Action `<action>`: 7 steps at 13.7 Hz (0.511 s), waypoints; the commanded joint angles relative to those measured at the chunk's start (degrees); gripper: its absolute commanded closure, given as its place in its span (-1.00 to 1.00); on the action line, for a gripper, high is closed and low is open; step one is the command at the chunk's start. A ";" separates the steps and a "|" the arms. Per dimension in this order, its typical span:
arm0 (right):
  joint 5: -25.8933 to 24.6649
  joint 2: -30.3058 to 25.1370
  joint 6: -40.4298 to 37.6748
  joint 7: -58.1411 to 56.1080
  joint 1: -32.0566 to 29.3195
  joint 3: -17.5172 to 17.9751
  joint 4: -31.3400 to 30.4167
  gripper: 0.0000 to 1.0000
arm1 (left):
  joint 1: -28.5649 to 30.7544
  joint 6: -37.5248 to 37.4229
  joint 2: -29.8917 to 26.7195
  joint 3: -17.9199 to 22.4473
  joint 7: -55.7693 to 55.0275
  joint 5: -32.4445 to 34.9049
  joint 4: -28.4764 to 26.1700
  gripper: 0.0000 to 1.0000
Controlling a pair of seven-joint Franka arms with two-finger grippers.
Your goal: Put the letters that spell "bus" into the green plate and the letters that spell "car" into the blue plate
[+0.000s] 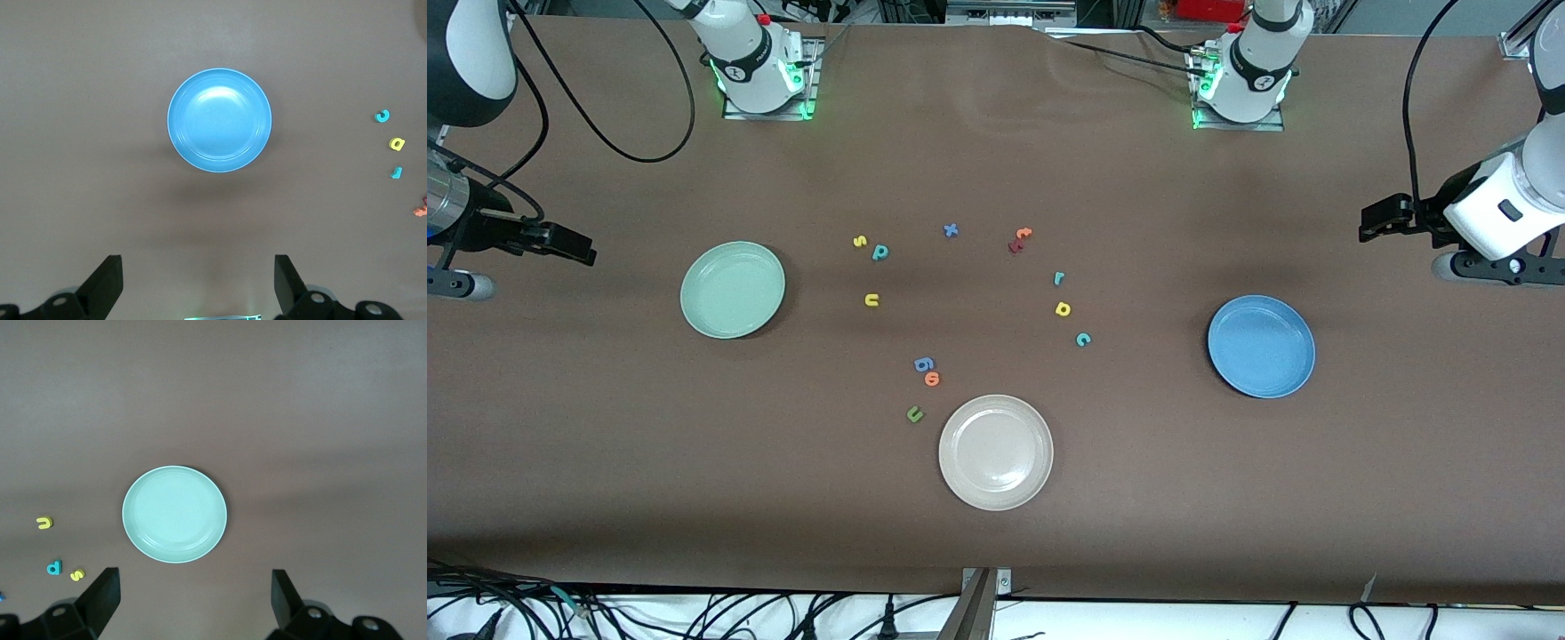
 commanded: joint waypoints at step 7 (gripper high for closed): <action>0.37 -0.26 -1.58 0.12 0.25 -0.17 1.19 -0.99 | -0.22 -0.21 0.69 0.17 -0.56 -1.02 1.53 -1.00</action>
